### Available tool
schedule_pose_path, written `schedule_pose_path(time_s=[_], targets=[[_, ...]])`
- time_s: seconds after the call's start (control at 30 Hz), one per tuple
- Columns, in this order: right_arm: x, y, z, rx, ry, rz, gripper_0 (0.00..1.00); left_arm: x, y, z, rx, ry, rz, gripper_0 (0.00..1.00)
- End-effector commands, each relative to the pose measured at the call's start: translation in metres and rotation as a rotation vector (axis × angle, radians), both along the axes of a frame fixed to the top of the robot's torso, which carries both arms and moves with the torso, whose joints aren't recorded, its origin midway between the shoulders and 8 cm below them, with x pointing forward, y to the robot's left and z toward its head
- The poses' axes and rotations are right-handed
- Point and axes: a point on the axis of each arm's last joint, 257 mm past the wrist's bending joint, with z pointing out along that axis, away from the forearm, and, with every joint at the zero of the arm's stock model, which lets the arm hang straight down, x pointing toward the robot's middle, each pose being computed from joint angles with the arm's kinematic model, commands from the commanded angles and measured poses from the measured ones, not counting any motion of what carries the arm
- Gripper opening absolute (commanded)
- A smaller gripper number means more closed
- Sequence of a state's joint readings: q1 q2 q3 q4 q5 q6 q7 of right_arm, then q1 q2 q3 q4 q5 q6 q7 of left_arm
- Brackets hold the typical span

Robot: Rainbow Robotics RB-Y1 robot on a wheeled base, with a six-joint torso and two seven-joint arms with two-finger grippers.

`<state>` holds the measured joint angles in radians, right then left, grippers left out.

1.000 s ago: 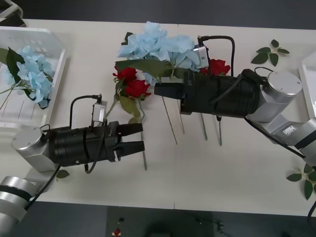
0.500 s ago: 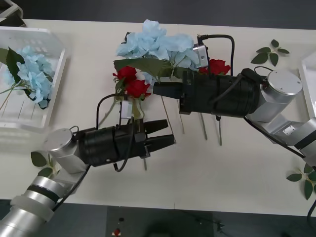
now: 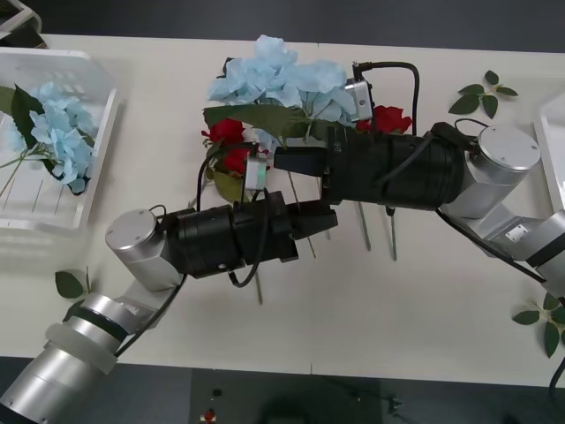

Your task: Put the red flowers into the right box and the blue flowers into the left box

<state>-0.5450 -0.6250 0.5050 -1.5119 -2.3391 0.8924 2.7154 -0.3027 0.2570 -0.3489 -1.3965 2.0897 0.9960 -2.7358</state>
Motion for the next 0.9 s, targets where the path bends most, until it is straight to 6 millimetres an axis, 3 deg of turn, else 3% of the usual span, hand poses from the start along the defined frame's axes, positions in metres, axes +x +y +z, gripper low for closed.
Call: schedule_pose_path(time_s=[0.03,0.27,0.3,0.4,0.43,0.47,0.63,0.7,0.9], targets=[[-0.010,0.008,0.018,0.025,-0.018,0.033,0.00,0.002,-0.006,0.010,-0.011,0.007,-0.005,0.00],[-0.011,0.008,0.020,0.032,-0.004,0.035,0.00,0.005,-0.004,0.008,-0.005,0.008,0.008,0.00],[-0.011,0.008,0.021,0.036,0.000,0.035,0.07,0.005,-0.003,0.008,-0.004,0.008,0.009,0.00],[-0.011,0.008,0.021,0.038,0.011,0.037,0.71,0.006,-0.002,0.008,-0.006,0.010,0.012,0.00],[-0.010,0.007,0.020,0.037,0.013,0.033,0.88,0.007,-0.001,0.009,-0.009,0.012,0.013,0.00],[-0.011,0.008,0.021,0.038,0.012,0.036,1.00,0.007,0.000,0.009,-0.013,0.016,0.013,0.00],[-0.012,0.007,0.022,0.045,0.019,0.043,1.00,0.010,0.015,0.012,-0.034,0.039,0.025,0.00],[-0.013,0.007,0.024,0.052,0.026,0.046,1.00,0.016,0.031,0.012,-0.043,0.057,0.044,0.00],[-0.013,0.007,0.026,0.057,0.029,0.048,1.00,0.049,0.105,0.020,-0.003,0.038,0.152,0.00]])
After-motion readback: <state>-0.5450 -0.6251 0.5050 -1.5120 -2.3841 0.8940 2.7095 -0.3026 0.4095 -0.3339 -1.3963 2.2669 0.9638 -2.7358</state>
